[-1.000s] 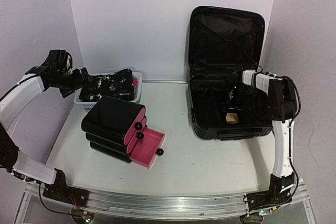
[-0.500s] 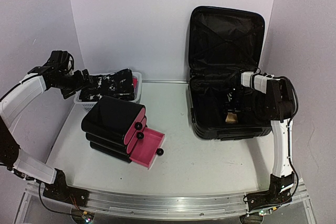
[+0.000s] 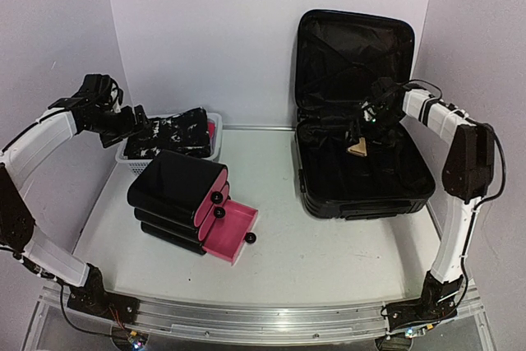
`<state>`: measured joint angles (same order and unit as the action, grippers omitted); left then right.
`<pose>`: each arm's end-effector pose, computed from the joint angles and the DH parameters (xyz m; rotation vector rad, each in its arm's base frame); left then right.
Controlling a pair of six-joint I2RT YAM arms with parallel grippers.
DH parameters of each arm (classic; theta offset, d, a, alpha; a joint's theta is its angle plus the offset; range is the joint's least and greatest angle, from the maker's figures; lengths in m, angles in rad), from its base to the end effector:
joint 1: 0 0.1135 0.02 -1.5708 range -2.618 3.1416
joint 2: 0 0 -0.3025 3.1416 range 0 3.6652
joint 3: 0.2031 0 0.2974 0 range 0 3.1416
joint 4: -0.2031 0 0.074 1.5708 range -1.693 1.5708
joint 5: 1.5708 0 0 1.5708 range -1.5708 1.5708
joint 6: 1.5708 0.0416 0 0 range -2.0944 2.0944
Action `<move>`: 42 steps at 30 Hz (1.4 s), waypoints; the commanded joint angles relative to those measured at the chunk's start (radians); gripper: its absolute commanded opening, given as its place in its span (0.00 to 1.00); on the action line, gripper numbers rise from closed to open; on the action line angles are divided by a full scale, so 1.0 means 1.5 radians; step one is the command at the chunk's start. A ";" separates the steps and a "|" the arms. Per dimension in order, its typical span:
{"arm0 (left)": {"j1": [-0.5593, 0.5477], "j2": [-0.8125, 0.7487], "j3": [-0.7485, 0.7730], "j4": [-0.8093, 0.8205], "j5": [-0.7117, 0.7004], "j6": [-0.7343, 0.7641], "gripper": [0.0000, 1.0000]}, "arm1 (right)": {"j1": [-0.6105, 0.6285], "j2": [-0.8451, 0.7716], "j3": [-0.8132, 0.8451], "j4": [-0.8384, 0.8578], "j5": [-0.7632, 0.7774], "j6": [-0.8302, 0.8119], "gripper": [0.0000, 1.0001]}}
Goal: Open, take out, and arrange the luggage
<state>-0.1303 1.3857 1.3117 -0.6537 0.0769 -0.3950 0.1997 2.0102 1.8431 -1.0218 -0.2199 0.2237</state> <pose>0.3421 -0.0481 0.3723 -0.2667 2.3070 -0.3566 0.4771 0.1058 0.2916 -0.0260 2.7859 0.4137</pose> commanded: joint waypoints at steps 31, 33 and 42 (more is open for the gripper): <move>0.000 -0.048 0.038 0.133 0.205 0.160 0.99 | 0.459 -0.049 -0.321 0.553 -0.111 -0.172 0.57; 0.000 -0.053 0.033 0.137 0.200 0.162 0.99 | 0.463 -0.038 -0.315 0.553 -0.107 -0.179 0.57; 0.000 -0.042 0.028 0.142 0.223 0.142 0.99 | 0.470 -0.004 -0.294 0.549 -0.112 -0.205 0.60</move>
<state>-0.1303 1.3346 1.3537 -0.4873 0.4072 -0.1829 0.8963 1.9858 1.3537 -0.2497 -0.3817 -0.0475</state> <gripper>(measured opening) 0.990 0.702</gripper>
